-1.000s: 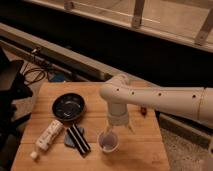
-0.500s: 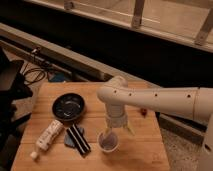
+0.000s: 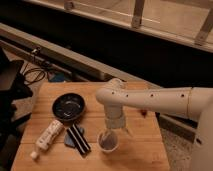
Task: Pick up the ceramic cup
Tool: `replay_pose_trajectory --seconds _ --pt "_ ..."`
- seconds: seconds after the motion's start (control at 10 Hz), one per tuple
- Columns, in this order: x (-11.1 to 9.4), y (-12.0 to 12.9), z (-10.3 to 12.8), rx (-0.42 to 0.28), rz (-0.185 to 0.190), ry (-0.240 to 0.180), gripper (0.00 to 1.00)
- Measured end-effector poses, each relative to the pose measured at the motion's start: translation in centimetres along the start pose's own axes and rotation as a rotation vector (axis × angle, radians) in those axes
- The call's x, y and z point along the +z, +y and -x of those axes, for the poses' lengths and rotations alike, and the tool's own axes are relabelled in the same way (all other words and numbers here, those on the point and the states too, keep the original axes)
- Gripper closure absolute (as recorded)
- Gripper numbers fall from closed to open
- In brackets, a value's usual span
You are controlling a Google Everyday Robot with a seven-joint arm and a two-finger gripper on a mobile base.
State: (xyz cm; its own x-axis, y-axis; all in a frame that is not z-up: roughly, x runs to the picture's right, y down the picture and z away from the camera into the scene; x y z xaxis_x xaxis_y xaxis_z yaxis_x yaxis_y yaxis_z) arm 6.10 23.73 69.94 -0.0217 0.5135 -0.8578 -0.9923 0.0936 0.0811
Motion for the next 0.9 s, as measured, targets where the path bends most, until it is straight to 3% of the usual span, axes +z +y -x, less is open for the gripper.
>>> replay_pose_trajectory --seconds 0.4,0.7,0.9 --pt "0.77 0.13 0.30 0.006 -0.006 0.005 0.20" --pt "0.93 0.25 0.49 0.004 -0.011 0.008 0.42" --pt "1.02 0.12 0.64 0.007 -0.015 0.008 0.45"
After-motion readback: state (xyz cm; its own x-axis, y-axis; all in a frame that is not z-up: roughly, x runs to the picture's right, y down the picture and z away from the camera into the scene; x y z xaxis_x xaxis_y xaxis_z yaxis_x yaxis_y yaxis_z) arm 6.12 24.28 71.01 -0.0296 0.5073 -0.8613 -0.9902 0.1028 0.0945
